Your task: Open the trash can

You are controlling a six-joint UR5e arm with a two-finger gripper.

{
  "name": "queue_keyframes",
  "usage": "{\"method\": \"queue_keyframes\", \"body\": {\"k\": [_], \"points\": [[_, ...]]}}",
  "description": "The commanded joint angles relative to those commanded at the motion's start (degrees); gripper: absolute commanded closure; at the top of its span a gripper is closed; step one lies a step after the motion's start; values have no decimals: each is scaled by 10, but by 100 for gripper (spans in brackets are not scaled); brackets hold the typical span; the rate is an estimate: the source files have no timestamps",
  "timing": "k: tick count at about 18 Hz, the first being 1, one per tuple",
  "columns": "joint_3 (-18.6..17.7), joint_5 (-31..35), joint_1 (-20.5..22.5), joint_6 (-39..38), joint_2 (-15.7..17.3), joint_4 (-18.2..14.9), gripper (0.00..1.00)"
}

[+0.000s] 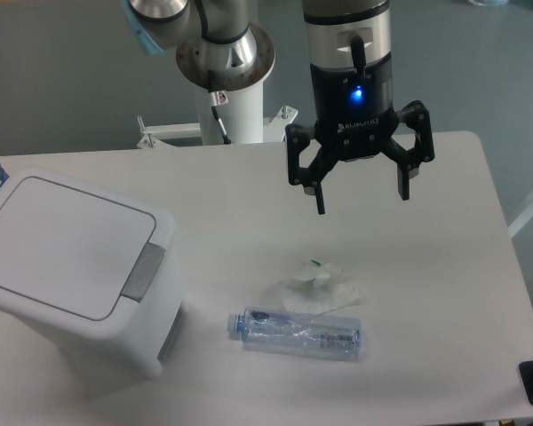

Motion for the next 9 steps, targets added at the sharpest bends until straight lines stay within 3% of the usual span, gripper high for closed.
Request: {"method": "queue_keyframes", "body": {"k": [6, 9], "points": [[0, 1, -2, -3, -4, 1, 0], [0, -3, -2, -60, -4, 2, 0]]}}
